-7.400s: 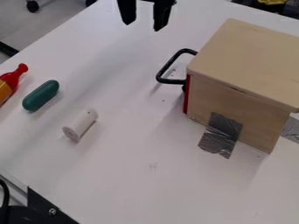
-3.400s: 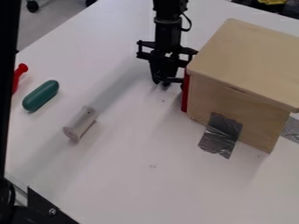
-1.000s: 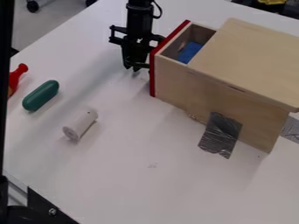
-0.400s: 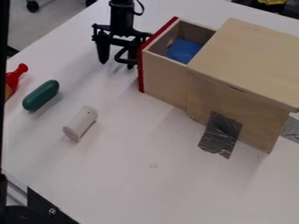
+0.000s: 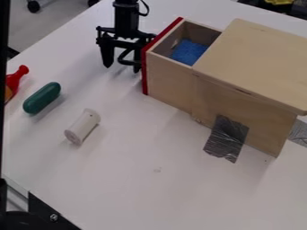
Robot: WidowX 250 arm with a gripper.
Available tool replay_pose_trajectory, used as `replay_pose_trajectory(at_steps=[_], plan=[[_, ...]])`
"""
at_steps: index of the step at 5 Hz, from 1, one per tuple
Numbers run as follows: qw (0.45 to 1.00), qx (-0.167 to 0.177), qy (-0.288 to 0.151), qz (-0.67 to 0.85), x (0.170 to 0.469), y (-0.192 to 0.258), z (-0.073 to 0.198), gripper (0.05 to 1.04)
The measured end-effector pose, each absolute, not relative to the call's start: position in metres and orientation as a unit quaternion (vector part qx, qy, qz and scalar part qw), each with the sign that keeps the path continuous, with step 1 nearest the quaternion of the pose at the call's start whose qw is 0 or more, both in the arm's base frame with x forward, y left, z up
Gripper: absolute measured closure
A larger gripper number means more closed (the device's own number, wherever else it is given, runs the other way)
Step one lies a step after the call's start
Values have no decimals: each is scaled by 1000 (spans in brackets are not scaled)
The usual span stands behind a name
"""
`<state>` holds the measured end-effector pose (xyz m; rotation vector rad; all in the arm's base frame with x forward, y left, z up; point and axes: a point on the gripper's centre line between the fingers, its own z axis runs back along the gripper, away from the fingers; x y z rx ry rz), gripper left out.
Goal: Open the drawer
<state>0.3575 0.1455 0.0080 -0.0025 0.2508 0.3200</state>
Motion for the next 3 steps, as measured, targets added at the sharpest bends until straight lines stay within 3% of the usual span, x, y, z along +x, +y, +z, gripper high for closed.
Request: replay_pose_trajectory(at_steps=[2, 3], plan=[[985, -16, 88, 151, 359, 145, 53, 85], [988, -10, 73, 137, 352, 144, 60, 85]])
